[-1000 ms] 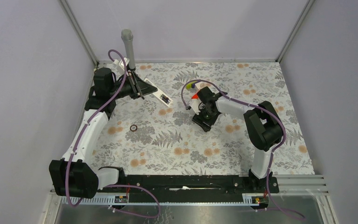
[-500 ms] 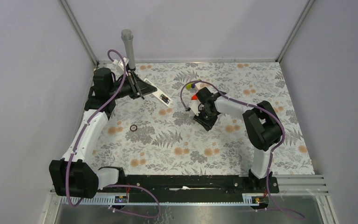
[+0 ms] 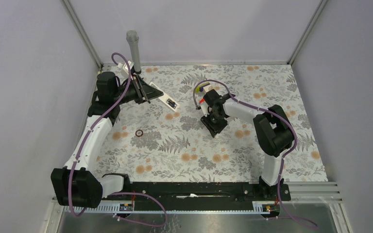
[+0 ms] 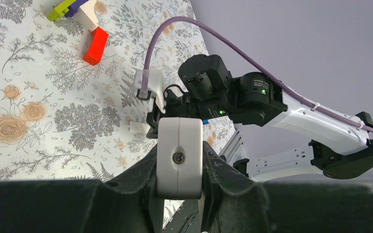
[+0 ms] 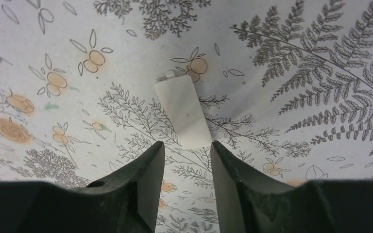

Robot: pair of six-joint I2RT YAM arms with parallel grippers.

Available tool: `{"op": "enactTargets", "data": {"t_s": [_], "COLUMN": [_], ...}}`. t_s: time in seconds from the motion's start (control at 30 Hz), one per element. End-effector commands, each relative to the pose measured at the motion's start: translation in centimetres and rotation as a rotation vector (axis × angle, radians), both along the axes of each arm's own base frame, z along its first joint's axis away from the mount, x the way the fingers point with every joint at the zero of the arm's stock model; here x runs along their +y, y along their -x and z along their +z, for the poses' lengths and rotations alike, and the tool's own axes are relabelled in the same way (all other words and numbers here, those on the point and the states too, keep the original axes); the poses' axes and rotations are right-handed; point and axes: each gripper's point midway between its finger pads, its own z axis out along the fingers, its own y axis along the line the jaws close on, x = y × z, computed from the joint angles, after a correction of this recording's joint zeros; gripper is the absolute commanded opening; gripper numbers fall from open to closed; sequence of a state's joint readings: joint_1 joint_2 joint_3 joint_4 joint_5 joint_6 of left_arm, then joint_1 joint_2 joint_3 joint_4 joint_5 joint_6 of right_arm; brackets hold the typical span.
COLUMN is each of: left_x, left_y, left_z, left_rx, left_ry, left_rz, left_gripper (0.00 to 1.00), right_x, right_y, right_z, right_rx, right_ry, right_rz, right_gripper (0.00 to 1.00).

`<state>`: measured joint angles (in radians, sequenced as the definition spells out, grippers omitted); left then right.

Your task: Load the batteries into the remote control

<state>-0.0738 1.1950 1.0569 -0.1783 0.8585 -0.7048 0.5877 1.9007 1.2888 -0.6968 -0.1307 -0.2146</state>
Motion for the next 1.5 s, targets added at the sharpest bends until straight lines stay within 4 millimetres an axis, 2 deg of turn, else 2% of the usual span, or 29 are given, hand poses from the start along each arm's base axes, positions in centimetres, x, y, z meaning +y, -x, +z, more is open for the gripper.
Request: {"op": "enactTargets", "data": {"t_s": [0.0, 0.13, 0.23, 0.4, 0.57, 0.77, 1.03, 1.23, 1.47], "left_x": [0.2, 0.1, 0.1, 0.1, 0.1, 0.1, 0.1, 0.2, 0.2], "left_y": [0.1, 0.1, 0.1, 0.1, 0.1, 0.1, 0.0, 0.0, 0.0], "left_z": [2.0, 2.0, 2.0, 2.3, 2.3, 2.3, 2.1, 1.9, 1.8], "left_rx": [-0.098, -0.095, -0.097, -0.103, -0.101, -0.104, -0.098, -0.092, -0.096], "left_ry": [0.013, 0.017, 0.018, 0.017, 0.018, 0.016, 0.018, 0.017, 0.014], "left_rz": [0.002, -0.003, -0.002, -0.001, -0.003, -0.002, -0.003, 0.0, 0.001], "left_gripper": [0.0, 0.0, 0.0, 0.0, 0.0, 0.0, 0.0, 0.0, 0.0], "right_x": [0.3, -0.2, -0.3, 0.5, 1.4, 1.5, 1.9, 0.3, -0.1], "right_y": [-1.2, -2.5, -2.3, -1.4, -0.8, 1.9, 3.6, 2.0, 2.5], "right_z": [1.8, 2.4, 1.5, 0.2, -0.1, 0.0, -0.1, -0.4, -1.3], "right_rx": [-0.097, -0.18, -0.144, -0.066, -0.022, 0.048, 0.103, -0.006, -0.062], "right_ry": [-0.01, 0.003, 0.029, 0.004, -0.044, -0.081, -0.072, 0.065, 0.137], "right_rz": [-0.144, -0.102, -0.042, 0.003, 0.008, -0.009, -0.013, -0.094, -0.257], "right_gripper": [0.53, 0.69, 0.71, 0.71, 0.7, 0.67, 0.47, 0.61, 0.6]}}
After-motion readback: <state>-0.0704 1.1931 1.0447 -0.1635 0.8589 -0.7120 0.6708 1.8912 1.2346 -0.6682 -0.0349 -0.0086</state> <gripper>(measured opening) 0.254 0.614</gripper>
